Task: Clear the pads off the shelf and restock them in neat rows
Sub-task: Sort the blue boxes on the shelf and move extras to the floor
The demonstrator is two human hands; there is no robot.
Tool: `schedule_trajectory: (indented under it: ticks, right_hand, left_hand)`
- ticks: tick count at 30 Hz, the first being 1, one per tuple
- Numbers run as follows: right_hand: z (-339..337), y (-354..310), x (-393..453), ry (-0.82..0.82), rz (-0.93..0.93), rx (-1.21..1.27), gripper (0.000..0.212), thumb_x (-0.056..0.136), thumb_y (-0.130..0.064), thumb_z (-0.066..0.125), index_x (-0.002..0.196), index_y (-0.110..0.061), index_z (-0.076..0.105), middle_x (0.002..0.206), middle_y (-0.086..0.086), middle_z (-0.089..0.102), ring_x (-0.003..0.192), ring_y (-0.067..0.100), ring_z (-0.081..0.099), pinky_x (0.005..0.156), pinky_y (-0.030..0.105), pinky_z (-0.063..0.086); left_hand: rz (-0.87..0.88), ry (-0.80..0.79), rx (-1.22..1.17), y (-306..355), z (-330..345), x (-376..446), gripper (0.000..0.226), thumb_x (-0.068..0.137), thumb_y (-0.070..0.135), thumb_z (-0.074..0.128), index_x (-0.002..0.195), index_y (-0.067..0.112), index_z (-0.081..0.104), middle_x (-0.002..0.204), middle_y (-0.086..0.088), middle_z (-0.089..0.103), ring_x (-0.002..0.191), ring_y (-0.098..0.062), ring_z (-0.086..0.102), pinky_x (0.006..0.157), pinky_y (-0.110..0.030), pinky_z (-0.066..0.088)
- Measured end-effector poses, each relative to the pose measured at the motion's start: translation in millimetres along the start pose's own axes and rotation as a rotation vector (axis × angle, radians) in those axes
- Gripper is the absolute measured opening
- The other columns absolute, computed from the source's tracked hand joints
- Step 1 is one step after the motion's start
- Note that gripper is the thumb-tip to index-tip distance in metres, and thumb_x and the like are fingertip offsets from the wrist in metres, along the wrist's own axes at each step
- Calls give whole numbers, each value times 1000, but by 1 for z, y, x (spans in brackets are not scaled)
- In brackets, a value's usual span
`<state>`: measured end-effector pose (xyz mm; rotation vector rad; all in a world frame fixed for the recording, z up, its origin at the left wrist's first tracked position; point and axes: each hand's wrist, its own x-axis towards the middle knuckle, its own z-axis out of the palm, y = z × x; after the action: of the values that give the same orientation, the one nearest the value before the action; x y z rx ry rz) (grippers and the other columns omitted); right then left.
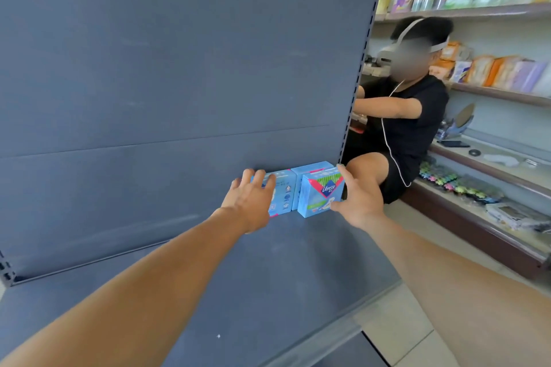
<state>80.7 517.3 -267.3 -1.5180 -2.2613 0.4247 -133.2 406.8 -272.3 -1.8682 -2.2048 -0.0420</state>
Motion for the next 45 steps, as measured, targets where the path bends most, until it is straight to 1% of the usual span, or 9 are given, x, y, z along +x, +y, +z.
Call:
schedule_trajectory:
  ticks: [4, 10, 14, 20, 25, 29, 34, 40, 45]
  right_hand:
    - [-4, -8, 13, -87, -50, -150, 84, 90, -23, 66, 154, -35, 14, 144, 6, 34, 108, 17, 44, 55, 14, 29]
    - [-7, -8, 22, -92, -141, -276, 64, 87, -22, 68, 140, -29, 33, 149, 5, 31, 128, 23, 42, 77, 23, 27]
    - [-7, -8, 30, -75, -218, -304, 56, 86, -20, 70, 130, -25, 35, 135, 3, 42, 114, 25, 49, 74, 29, 32]
    - [-9, -7, 37, -89, -210, -327, 39, 89, -31, 64, 120, -43, 43, 121, -4, 34, 110, 25, 45, 95, 42, 42]
    - [-16, -12, 24, -176, -290, -237, 28, 94, -24, 62, 119, -25, 49, 102, -4, 43, 99, 23, 45, 76, 30, 34]
    - [-25, -16, 2, -297, -337, -116, 28, 93, -22, 64, 120, -19, 55, 108, -2, 53, 101, 20, 53, 80, 30, 41]
    - [-22, -19, -28, -332, -361, 26, 23, 90, -25, 68, 110, -30, 59, 108, -11, 58, 101, 14, 56, 88, 33, 45]
    - [-9, -42, -57, -325, -286, 137, 56, 85, -30, 74, 135, -26, 50, 129, -3, 58, 111, 14, 58, 96, 32, 48]
    - [7, -55, -72, -312, -229, 221, 70, 83, -26, 77, 142, -27, 40, 116, -5, 56, 104, 15, 56, 91, 27, 46]
  left_hand:
    - [-4, -42, -143, 2, -9, 2, 61, 87, 12, 58, 141, 20, 31, 132, -7, 26, 110, -29, 40, 76, -36, 48]
    - [7, -106, -259, -7, -13, 9, 67, 89, -4, 43, 145, 32, 34, 123, -9, 39, 92, -23, 40, 78, -39, 51]
    - [21, -140, -374, -21, -13, 13, 57, 96, 8, 44, 145, 37, 36, 123, -7, 45, 101, -27, 52, 81, -39, 49]
    - [-37, -132, -437, -34, -10, 4, 55, 96, 10, 44, 143, 38, 39, 122, -7, 46, 103, -26, 52, 80, -38, 50]
    - [-56, -120, -482, -32, -12, -4, 57, 95, 7, 43, 142, 39, 42, 118, -7, 50, 94, -25, 55, 67, -33, 50]
    - [-46, -139, -558, -29, -18, -16, 53, 95, 7, 43, 138, 37, 48, 123, -4, 57, 94, -21, 57, 53, -24, 43]
    - [-17, -162, -613, -25, -29, -34, 46, 96, 12, 51, 135, 35, 52, 123, -1, 61, 96, -19, 54, 69, -32, 50]
    - [30, -204, -648, -24, -40, -55, 56, 90, 4, 48, 133, 39, 53, 123, 4, 60, 102, -20, 55, 82, -32, 49]
    - [-26, -371, -707, -19, -34, -72, 97, 77, 8, 67, 152, 38, 13, 124, -1, 55, 106, -22, 55, 90, -35, 51]
